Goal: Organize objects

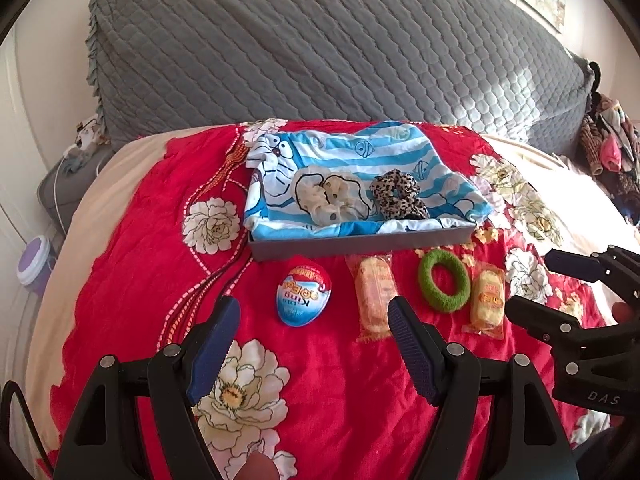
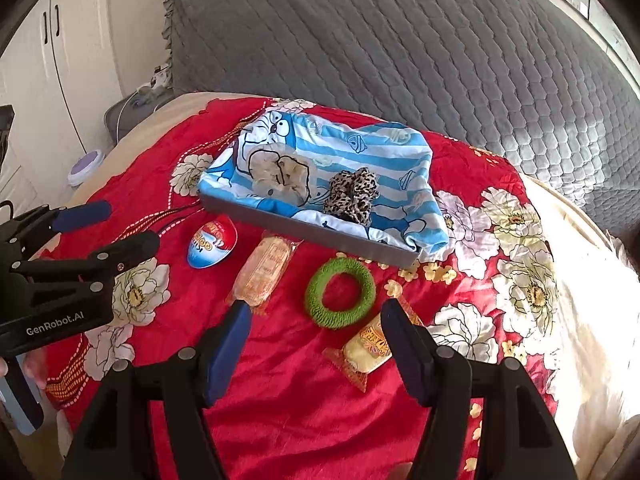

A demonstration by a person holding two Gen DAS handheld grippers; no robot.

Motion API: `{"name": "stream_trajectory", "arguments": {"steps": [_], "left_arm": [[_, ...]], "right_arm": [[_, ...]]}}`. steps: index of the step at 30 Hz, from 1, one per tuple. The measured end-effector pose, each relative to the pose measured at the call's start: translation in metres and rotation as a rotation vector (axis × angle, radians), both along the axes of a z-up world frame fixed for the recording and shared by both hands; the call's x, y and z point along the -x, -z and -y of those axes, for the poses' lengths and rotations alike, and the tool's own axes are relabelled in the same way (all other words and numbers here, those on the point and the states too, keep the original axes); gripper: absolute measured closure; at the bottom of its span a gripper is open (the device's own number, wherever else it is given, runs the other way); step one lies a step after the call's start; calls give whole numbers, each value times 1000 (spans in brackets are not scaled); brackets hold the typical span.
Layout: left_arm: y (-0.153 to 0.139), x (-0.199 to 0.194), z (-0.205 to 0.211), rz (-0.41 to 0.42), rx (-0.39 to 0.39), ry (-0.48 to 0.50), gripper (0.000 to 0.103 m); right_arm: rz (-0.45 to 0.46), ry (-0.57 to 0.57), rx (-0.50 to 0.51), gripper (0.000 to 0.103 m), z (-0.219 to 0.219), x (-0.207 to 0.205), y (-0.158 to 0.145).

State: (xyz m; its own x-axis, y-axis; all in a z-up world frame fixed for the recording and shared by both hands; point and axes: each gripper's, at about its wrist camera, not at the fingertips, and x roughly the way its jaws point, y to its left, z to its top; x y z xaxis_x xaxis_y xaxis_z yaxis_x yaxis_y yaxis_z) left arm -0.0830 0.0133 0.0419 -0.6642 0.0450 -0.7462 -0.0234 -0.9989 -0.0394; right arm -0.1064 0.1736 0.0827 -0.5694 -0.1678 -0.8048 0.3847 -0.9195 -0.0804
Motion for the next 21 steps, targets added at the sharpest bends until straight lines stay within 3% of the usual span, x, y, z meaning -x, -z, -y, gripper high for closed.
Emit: {"name": "stream_trajectory", "arguments": {"steps": [21], "left_arm": [[24,-27,-10,37,28,25,25]], "right_arm": [[26,-12,-13,36,-2,-24,12]]}}
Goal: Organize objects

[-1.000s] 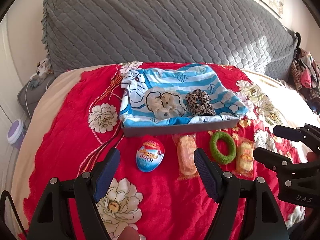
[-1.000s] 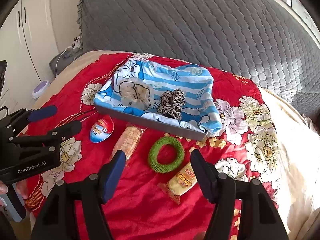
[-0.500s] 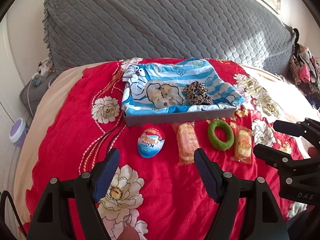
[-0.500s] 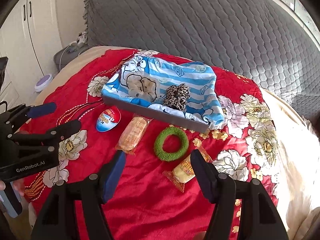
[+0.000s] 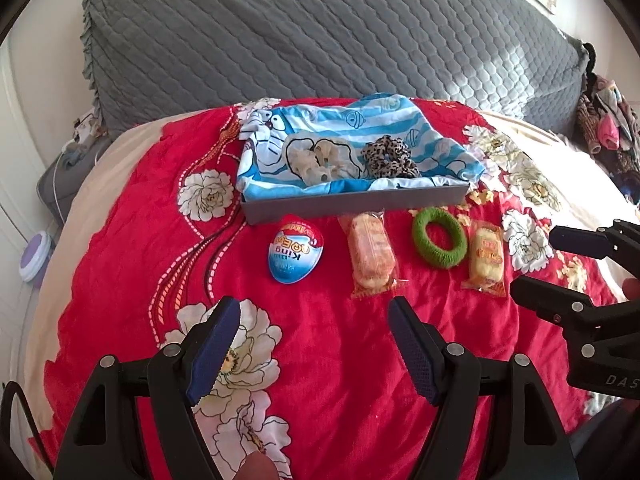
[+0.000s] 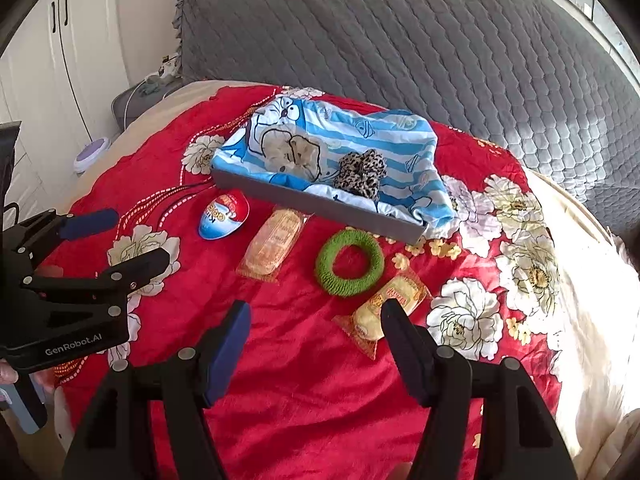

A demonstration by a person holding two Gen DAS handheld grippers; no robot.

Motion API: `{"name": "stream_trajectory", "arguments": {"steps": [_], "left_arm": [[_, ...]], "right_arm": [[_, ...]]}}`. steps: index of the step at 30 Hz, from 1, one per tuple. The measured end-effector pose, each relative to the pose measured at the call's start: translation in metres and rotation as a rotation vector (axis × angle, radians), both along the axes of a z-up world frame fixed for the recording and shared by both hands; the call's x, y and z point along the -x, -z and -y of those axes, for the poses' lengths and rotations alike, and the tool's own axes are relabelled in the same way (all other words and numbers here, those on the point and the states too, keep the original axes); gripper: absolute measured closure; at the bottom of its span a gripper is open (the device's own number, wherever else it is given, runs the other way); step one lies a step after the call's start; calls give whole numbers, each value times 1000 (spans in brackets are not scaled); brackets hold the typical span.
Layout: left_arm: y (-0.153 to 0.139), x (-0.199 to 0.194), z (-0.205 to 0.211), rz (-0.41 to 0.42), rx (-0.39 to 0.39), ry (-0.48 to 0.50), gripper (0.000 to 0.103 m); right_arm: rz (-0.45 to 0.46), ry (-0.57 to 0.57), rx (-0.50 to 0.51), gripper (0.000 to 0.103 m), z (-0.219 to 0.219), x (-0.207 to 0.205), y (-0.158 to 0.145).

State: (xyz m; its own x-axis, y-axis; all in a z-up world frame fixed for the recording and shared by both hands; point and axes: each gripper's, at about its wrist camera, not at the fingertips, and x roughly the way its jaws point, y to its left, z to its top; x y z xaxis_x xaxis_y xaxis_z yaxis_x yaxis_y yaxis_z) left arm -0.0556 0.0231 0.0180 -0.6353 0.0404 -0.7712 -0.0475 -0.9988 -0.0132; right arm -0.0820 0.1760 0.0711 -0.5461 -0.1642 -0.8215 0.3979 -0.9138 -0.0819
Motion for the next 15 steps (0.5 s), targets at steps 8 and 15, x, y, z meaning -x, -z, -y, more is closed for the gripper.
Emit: {"name": "stream_trajectory", "arguments": {"steps": [8,15], "left_arm": [[8,3,3,14,-15,-8,25],[15,7,6,21,-12,-11,25]], "right_arm": [[23,-5,-6,36,3,1,10],[27,-4,-10,30,4,4,14]]}}
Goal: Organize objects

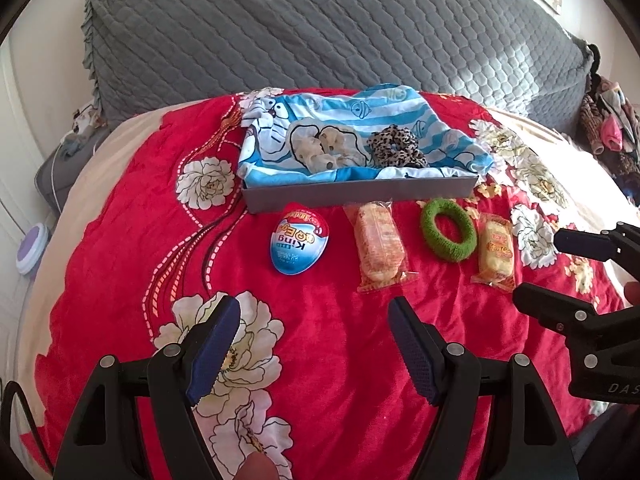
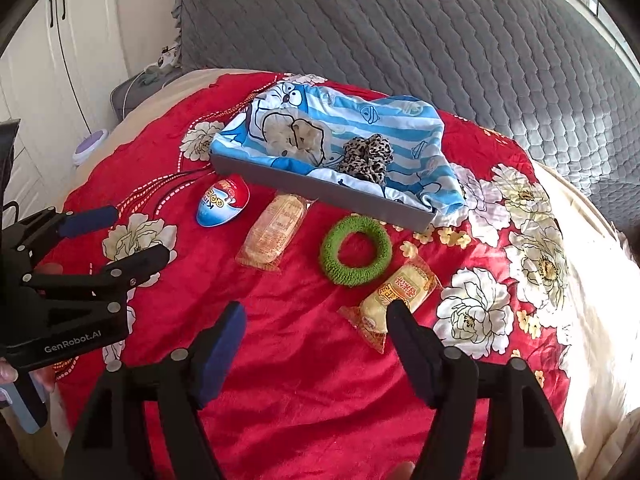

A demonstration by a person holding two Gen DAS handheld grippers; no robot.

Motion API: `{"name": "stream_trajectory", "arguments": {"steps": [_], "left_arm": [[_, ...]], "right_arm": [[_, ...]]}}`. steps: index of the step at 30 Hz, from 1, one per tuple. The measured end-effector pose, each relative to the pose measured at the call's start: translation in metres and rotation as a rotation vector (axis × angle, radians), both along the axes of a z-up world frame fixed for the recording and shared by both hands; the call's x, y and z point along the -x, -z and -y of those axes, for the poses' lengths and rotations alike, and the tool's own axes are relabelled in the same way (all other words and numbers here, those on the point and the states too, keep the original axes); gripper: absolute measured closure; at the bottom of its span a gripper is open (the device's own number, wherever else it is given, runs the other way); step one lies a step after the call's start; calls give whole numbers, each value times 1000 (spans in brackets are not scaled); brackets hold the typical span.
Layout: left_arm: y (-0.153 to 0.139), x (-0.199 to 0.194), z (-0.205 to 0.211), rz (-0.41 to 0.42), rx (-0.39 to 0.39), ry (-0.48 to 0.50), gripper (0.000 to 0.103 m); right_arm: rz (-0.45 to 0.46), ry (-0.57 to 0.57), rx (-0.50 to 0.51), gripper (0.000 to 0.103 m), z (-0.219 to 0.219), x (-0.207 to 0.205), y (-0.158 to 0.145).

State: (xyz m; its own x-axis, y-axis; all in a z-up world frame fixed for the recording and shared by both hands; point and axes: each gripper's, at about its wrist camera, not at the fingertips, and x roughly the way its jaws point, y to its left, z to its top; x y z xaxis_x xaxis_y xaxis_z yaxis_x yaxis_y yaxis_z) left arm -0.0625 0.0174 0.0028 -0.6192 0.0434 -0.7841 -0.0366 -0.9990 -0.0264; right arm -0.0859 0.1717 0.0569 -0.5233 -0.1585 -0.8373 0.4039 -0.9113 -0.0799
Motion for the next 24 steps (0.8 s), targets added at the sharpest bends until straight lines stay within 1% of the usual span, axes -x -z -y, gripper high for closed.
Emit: {"name": "stream_trajectory", "arguments": {"steps": [16,24], "left_arm": [[7,7,5,11,-15,-5,25],[8,10,7,10,-17,-8,25]], "right_arm": [[13,10,1,21,0,7,9],[8,12,2,20,0,8,10]]}}
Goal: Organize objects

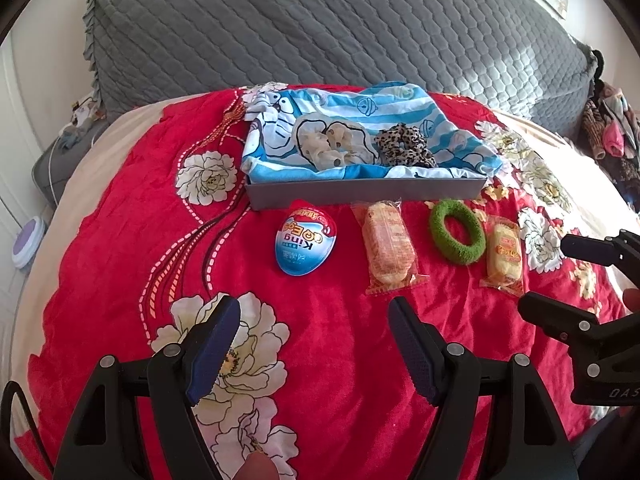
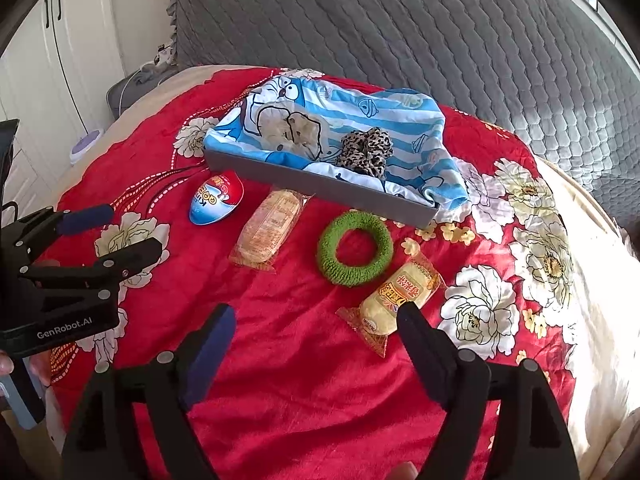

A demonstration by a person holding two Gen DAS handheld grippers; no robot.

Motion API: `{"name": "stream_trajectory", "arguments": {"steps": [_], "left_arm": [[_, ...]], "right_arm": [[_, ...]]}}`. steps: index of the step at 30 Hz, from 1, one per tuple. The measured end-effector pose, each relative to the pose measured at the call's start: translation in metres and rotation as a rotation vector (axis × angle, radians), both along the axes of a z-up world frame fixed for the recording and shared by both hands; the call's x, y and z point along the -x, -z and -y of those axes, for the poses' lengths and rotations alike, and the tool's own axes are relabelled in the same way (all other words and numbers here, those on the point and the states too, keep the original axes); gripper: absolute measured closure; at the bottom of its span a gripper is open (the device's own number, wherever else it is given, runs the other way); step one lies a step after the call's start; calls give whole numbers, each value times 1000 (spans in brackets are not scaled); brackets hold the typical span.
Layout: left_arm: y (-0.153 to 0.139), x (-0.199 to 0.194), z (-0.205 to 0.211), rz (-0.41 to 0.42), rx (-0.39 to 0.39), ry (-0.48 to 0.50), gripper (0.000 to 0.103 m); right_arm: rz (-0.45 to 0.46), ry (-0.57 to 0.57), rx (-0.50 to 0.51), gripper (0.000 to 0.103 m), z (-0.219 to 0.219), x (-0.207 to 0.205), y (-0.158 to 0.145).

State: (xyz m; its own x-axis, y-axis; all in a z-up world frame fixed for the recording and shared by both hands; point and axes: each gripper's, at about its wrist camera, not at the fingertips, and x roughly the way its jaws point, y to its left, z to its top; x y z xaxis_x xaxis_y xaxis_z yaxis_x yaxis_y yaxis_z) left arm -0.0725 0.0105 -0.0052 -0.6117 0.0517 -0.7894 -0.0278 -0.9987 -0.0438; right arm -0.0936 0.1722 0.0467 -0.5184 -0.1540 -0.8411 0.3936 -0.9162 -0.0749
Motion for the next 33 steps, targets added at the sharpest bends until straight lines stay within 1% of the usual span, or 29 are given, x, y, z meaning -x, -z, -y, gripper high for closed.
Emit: {"name": "stream_trajectory", "arguments": {"steps": [6,14,33], "left_arm": [[0,0,0,-1,0,0,25],[1,4,-1,-3,-7,2,25],[16,25,5,12,-21,5,25]], "right_arm": [[-5,-3,1,18,0,1,0],[-9,-5,-4,17,1,2,0],[6,18,-29,16,1,20,14]]}}
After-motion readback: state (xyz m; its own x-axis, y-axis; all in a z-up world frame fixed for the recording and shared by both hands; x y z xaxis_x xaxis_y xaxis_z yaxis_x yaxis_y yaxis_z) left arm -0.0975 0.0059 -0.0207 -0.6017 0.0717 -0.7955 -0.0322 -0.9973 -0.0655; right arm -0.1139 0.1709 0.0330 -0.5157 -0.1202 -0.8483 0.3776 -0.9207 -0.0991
